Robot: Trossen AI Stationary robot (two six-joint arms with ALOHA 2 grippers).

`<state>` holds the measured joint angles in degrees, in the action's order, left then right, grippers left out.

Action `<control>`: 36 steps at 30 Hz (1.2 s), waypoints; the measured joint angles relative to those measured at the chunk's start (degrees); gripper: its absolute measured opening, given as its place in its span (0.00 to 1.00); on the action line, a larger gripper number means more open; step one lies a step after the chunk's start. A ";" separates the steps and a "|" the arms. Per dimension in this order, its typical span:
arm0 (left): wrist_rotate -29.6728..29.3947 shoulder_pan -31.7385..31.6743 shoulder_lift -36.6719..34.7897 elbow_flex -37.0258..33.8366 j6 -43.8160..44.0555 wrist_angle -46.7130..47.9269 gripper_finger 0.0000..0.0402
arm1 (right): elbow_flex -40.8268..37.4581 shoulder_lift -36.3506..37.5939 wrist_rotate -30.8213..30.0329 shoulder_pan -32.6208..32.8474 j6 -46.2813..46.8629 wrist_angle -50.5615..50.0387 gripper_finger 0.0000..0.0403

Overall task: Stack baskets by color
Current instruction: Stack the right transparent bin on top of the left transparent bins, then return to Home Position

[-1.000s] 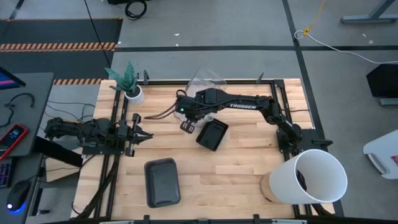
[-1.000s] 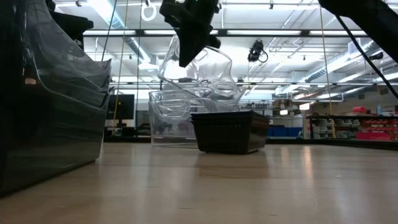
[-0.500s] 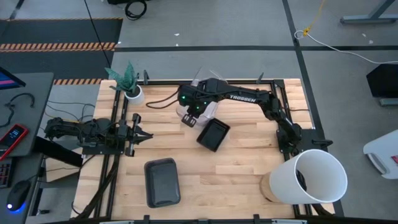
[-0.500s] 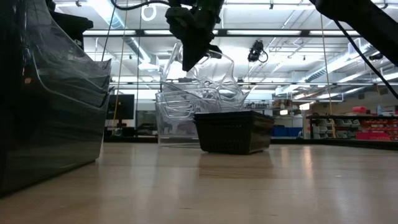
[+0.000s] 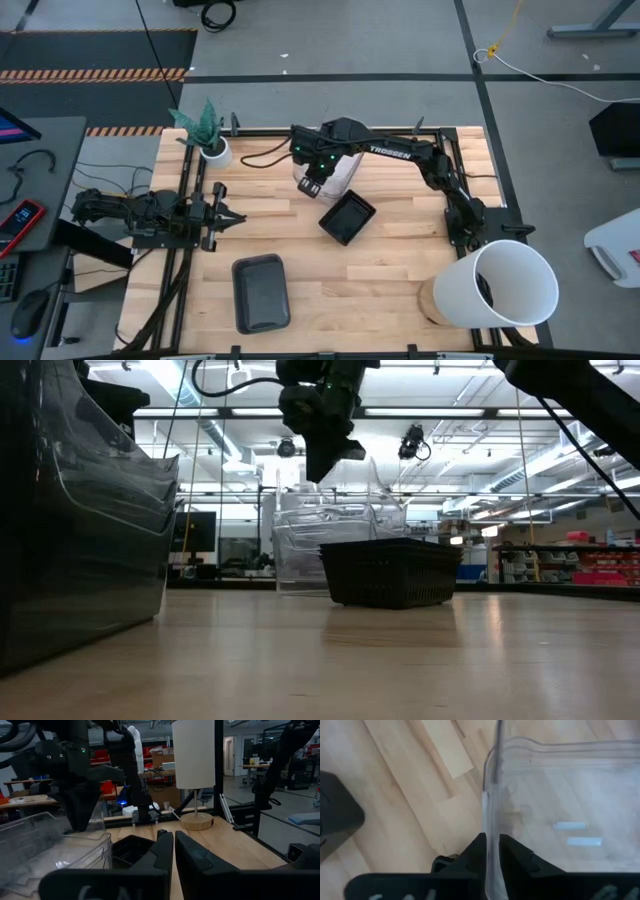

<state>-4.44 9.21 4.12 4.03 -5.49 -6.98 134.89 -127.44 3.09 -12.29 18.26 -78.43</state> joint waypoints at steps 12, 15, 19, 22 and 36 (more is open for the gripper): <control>0.01 0.00 0.00 0.00 -0.01 0.00 0.08 | 0.01 1.87 0.13 1.07 -1.87 -1.97 0.29; 0.01 0.00 0.00 0.00 0.01 0.00 0.07 | 0.02 3.14 -0.04 1.83 -1.92 -2.93 0.29; 0.01 0.00 0.00 0.00 -0.01 0.00 0.06 | 0.04 3.84 -0.02 4.53 -2.04 -3.37 0.29; 0.00 0.00 0.00 0.00 0.00 0.00 0.06 | -0.30 3.85 -0.49 7.50 -4.46 -3.91 0.29; -0.01 0.00 0.00 -0.02 0.01 0.00 0.07 | -9.12 3.80 -10.66 22.61 -15.50 2.88 0.28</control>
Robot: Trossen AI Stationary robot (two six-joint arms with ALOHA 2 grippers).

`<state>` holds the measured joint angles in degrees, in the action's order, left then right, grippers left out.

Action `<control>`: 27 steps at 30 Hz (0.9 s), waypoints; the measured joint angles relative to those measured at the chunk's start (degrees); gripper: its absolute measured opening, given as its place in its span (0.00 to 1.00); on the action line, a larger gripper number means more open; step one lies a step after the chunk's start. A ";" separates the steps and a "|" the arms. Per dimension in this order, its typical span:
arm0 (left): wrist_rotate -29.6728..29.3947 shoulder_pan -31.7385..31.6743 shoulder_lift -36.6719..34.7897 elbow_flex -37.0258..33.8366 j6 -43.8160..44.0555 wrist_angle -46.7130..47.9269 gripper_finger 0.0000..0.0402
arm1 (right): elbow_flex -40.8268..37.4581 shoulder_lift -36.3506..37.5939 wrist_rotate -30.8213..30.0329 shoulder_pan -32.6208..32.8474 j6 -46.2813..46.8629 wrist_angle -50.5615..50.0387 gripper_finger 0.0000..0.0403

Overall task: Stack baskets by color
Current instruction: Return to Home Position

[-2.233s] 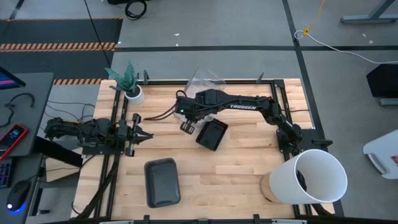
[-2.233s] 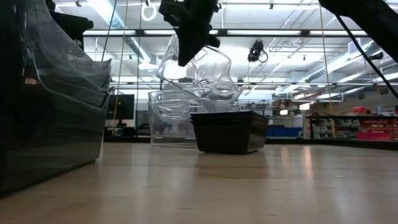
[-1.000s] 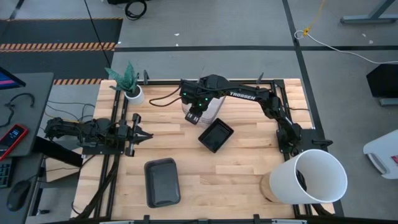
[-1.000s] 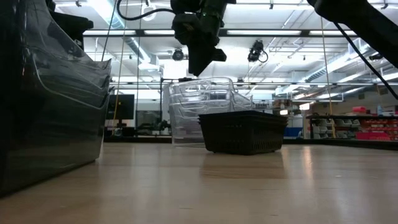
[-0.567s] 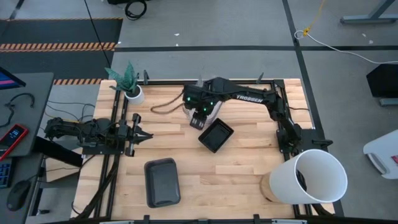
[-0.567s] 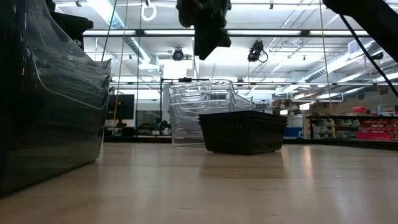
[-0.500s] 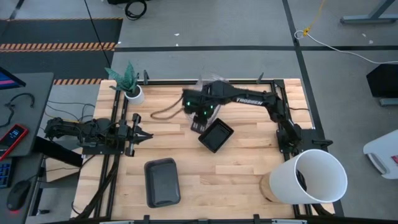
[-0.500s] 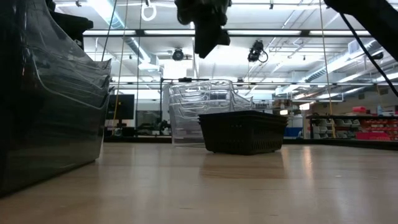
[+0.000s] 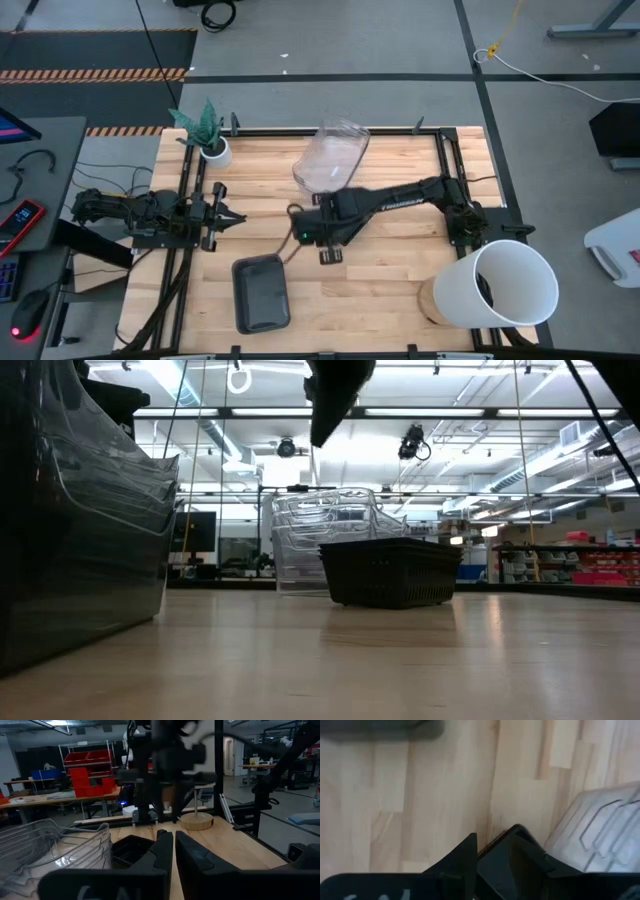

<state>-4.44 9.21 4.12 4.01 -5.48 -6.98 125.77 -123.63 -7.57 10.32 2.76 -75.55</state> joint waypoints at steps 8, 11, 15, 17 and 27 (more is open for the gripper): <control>0.02 0.00 -0.02 0.00 -0.02 0.00 0.07 | -6.94 -0.02 -7.15 3.35 1.29 -4.46 0.27; 0.01 0.00 -0.02 0.00 -0.02 0.00 0.08 | -8.63 0.04 -9.15 3.90 3.73 -6.56 0.24; 0.02 0.00 -0.02 0.00 0.00 0.02 0.08 | -13.55 2.39 -9.24 5.32 4.61 -4.56 0.20; 0.00 0.00 -0.02 0.00 -0.02 -0.02 0.08 | -17.44 4.85 -9.15 5.73 4.91 -3.11 0.18; 0.02 0.00 -0.02 0.00 -0.02 0.01 0.07 | -43.34 27.21 -3.59 5.32 5.99 15.53 0.04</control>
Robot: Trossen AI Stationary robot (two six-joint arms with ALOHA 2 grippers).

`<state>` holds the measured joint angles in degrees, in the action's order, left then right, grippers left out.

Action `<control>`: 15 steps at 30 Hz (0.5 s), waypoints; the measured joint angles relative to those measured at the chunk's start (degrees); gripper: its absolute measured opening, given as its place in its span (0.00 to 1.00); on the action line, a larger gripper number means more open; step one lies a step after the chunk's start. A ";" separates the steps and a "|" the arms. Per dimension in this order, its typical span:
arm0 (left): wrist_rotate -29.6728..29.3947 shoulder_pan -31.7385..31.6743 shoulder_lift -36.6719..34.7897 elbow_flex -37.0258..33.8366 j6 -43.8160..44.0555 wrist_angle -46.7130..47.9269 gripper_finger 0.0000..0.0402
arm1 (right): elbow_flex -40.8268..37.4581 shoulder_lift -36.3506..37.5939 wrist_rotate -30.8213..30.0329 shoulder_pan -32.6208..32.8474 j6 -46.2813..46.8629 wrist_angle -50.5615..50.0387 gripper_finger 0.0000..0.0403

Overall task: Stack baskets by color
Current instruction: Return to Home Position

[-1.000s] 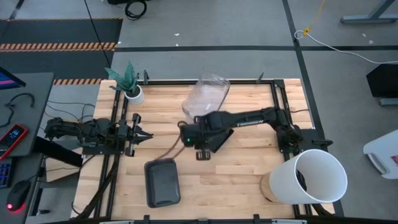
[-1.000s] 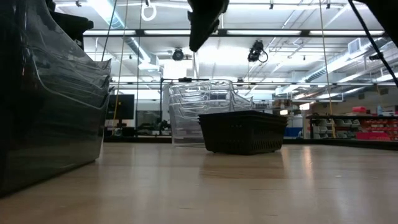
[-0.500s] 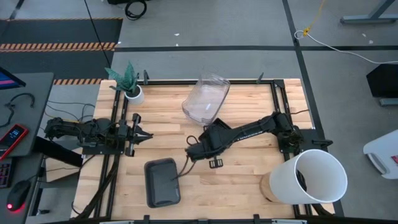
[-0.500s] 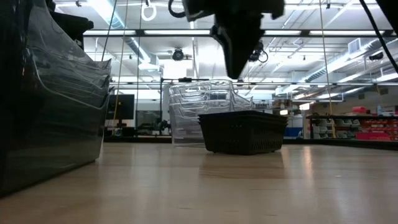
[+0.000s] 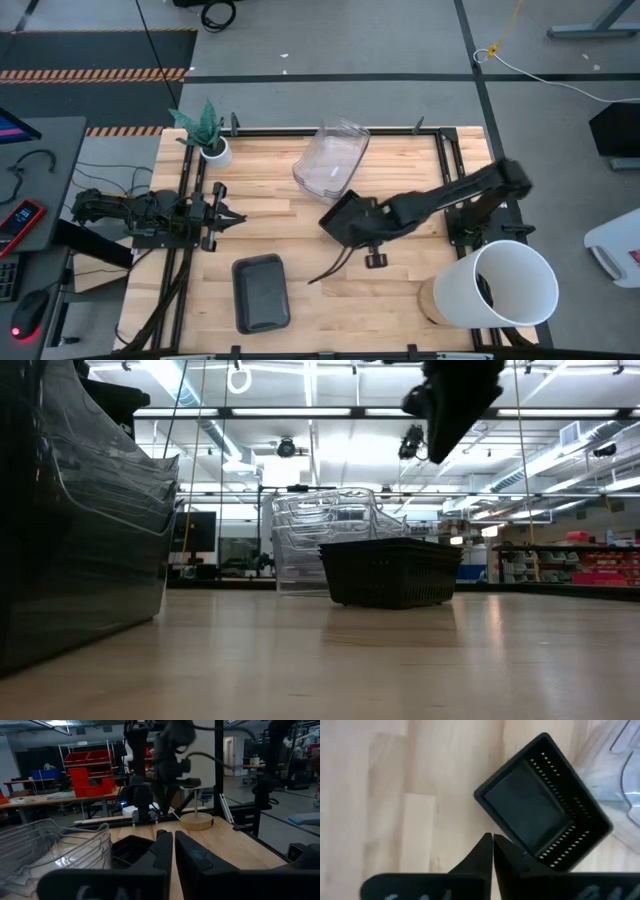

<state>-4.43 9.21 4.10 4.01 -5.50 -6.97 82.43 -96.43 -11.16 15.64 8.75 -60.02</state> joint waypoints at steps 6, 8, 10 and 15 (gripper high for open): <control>-0.02 0.00 0.00 0.00 0.00 0.01 0.08 | -15.61 14.13 0.29 -1.62 0.10 12.31 0.01; 0.00 0.00 0.00 0.00 0.00 -0.02 0.08 | -20.36 18.67 0.51 -2.15 0.26 16.56 0.02; 0.00 0.00 0.00 0.00 0.00 0.00 0.08 | -24.83 23.06 0.59 -2.70 0.28 21.51 0.02; 0.00 0.00 0.00 0.00 0.01 -0.01 0.06 | -35.95 33.43 2.55 -4.29 0.16 35.22 0.01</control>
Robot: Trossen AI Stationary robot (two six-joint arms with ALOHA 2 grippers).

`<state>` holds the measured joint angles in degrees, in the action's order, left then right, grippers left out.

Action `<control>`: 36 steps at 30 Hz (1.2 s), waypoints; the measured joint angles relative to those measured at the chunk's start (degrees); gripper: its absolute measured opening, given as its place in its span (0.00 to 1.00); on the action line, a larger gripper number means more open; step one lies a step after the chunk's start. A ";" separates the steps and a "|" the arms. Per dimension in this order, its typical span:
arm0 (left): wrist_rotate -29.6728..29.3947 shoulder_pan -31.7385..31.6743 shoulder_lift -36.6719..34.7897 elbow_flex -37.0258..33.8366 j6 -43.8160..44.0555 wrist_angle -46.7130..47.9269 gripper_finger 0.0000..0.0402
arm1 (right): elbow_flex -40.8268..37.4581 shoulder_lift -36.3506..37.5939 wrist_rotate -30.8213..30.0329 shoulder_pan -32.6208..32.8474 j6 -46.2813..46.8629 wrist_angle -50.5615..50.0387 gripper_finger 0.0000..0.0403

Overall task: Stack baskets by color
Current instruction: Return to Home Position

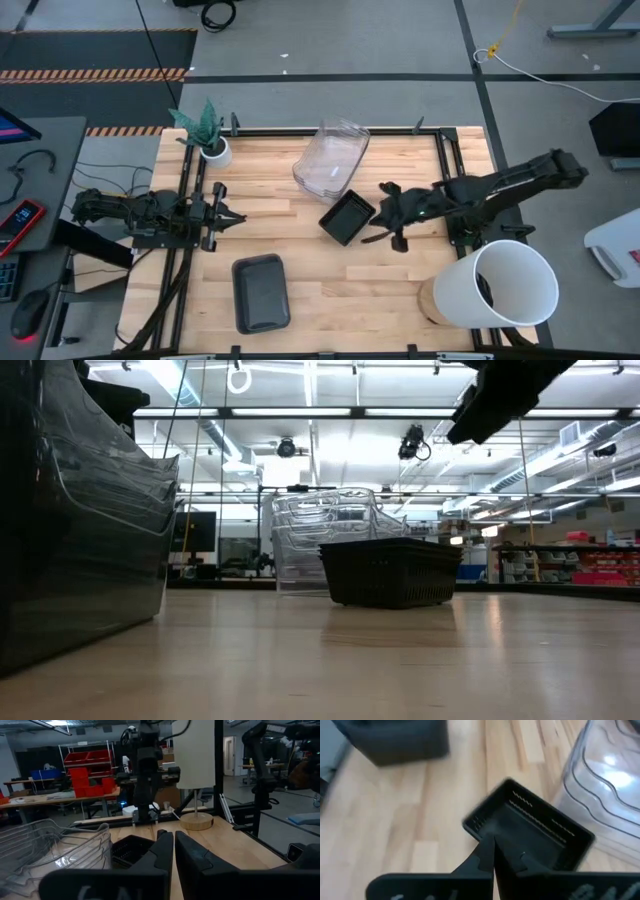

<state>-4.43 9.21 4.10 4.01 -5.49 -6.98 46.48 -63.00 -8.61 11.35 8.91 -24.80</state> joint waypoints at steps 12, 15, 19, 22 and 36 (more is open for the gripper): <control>0.00 0.00 0.00 0.00 -0.01 0.00 0.08 | -24.73 16.65 2.26 -2.79 0.55 28.43 0.01; 0.00 0.01 0.00 0.00 0.00 0.00 0.07 | -29.74 19.03 2.32 -2.77 1.92 32.86 0.01; -0.02 0.00 0.00 0.00 -0.01 0.00 0.06 | -34.31 22.64 2.30 -2.77 4.89 35.13 0.01; -0.02 0.00 0.00 0.00 -0.01 0.00 0.06 | -36.76 25.92 2.30 -2.77 5.97 35.22 0.01; -0.01 0.00 0.00 0.00 0.00 0.00 0.07 | -43.61 40.70 1.85 -2.77 6.62 34.97 0.01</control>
<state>-4.44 9.21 4.10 4.01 -5.48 -6.98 2.88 -22.30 -6.76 8.58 15.53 10.17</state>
